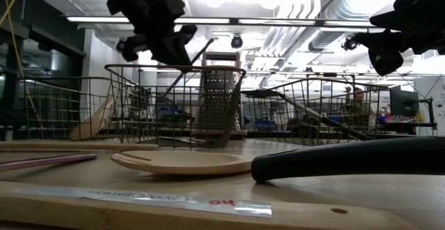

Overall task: Pick & Place Kitchen Items
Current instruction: Put the top blue table knife into the middle wire basket

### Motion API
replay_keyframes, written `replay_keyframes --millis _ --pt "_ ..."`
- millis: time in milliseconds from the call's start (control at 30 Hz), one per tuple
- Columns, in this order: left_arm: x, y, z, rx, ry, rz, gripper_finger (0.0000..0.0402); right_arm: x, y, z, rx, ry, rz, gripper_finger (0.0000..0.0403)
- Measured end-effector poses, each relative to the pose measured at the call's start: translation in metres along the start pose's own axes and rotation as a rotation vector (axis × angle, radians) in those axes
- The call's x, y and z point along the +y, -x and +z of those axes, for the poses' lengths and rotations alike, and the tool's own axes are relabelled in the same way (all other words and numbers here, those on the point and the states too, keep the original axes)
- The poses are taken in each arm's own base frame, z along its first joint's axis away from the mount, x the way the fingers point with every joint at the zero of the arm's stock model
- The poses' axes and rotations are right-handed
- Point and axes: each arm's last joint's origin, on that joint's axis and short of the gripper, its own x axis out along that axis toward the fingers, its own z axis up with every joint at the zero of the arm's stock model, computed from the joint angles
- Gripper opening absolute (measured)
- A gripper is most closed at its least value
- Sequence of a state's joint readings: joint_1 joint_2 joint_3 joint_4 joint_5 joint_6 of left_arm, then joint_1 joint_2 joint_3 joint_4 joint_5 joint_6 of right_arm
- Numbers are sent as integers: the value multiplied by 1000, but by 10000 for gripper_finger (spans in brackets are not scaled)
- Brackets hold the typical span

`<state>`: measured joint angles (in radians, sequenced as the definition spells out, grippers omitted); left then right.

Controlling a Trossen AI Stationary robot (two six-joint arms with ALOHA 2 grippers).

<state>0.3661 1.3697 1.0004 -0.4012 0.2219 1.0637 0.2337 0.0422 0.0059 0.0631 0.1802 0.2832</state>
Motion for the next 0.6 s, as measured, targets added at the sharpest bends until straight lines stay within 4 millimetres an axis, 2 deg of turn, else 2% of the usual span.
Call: replay_keyframes --millis 300,600 --pt "-4 -23 -9 142 -85 -21 33 0 0 0 0 0 0 180" --pt "-10 -36 -10 163 -92 -69 33 0 0 0 0 0 0 180"
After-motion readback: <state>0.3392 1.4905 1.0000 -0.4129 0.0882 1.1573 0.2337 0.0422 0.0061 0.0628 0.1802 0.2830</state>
